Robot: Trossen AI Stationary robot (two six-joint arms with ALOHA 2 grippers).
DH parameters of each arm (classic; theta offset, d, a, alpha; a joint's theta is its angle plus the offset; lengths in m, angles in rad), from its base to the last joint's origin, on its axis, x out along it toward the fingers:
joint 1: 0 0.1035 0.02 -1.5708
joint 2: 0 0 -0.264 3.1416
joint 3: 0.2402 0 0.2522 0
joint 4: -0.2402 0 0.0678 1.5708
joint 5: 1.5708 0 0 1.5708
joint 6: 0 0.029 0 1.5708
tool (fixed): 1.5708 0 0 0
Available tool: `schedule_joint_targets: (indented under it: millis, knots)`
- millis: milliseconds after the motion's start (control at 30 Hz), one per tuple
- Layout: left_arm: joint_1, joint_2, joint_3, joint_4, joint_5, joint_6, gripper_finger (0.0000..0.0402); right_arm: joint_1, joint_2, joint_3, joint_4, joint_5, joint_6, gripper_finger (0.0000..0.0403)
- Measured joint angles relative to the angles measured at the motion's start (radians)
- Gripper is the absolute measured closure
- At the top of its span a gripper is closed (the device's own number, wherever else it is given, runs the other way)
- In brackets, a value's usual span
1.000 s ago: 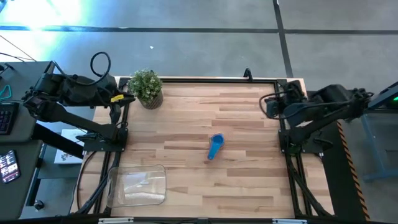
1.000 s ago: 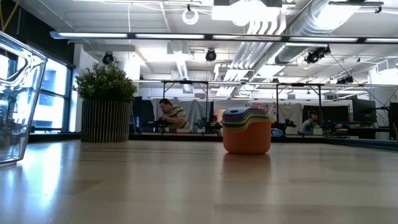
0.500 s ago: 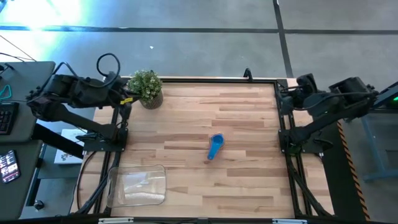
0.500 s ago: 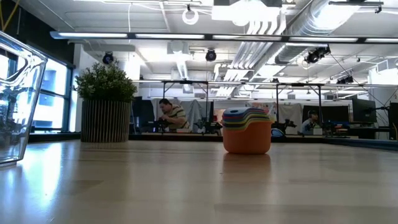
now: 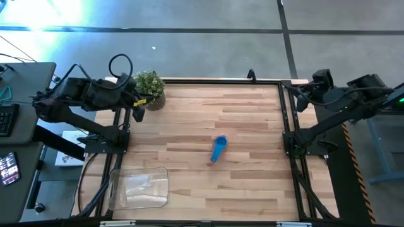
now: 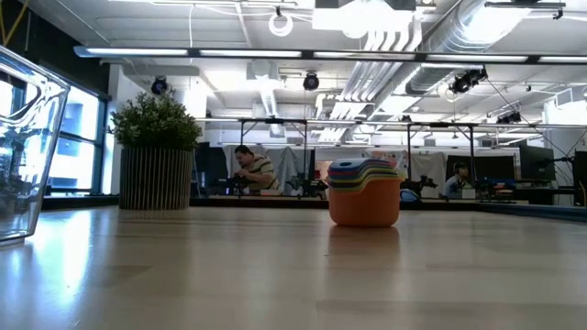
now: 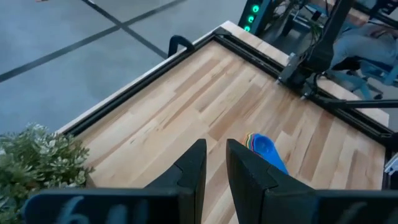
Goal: Nest measuring cups in basket
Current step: Put the nested measuring cups into the transparent bin
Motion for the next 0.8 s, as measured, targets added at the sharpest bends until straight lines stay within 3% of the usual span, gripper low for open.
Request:
schedule_joint_targets:
  millis: [667, 800]
  knots:
    - [0.000, 0.047, 0.000, 0.045, -0.061, -0.035, 0.0348, 0.000, -0.148, -0.001, 0.006, -0.037, -0.310, 0.0316]
    - [0.000, 0.057, 0.000, 0.045, -0.064, -0.047, 0.0348, 0.000, -0.226, -0.112, 0.059, -0.045, -0.311, 0.0316]
